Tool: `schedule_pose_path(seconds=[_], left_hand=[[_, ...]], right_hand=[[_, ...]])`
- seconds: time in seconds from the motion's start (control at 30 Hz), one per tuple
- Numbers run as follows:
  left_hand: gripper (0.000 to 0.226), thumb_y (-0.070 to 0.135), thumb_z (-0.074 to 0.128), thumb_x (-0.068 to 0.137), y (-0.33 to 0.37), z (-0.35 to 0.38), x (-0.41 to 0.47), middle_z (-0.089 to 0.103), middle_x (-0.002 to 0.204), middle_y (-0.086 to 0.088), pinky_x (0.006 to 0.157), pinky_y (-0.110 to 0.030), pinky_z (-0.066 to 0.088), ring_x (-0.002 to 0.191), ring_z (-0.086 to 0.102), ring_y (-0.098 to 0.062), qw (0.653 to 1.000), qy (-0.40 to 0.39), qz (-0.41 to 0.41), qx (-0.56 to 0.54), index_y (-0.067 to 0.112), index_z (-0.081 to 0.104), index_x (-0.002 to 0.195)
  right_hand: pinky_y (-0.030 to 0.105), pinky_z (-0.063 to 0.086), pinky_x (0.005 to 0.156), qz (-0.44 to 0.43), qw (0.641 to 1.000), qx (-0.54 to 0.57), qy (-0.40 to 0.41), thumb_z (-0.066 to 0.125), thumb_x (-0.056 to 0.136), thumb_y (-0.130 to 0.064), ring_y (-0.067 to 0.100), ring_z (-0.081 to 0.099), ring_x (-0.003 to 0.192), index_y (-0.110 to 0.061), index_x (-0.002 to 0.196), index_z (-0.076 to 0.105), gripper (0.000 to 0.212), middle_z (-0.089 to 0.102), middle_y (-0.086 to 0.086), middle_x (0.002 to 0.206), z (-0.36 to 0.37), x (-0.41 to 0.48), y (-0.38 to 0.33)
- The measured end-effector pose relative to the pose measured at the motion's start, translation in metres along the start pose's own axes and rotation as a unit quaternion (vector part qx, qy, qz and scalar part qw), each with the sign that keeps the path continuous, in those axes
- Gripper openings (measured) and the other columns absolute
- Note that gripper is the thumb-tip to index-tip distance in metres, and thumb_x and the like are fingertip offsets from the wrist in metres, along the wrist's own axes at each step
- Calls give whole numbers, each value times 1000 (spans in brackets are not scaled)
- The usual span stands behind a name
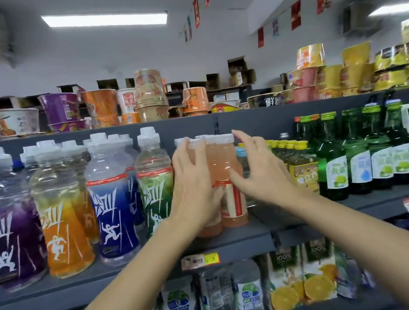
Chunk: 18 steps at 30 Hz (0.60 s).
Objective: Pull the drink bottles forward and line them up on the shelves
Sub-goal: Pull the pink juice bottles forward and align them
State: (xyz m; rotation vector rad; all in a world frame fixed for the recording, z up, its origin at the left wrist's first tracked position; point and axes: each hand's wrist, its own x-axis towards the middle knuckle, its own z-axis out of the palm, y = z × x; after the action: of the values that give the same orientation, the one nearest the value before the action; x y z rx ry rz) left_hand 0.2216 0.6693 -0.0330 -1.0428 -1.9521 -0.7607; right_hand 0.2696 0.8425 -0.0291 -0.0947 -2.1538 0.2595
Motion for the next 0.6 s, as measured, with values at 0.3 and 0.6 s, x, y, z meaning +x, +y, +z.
schedule_pose_path(seconds=[0.3,0.6], left_hand=[[102,23,84,76,-4,9,19,40,142,-11,96,-26,36,127,45,-23,995,27,-95,-22,26,19,154],[103,30,87,72,-7,5,21,45,147,-4,103,-27,35,132,44,-18,996,15,-89,-20,25,23,153]], right_hand=[[31,47,63,-78,988,97,-92,63,83,-60,11,62,72,-41,147,17,80,60,-17,77,2,34,21],[32,55,64,-82,984,101,-120,69,84,-58,11,65,73,-38,141,20,77,63,-13,80,-12,37,23]])
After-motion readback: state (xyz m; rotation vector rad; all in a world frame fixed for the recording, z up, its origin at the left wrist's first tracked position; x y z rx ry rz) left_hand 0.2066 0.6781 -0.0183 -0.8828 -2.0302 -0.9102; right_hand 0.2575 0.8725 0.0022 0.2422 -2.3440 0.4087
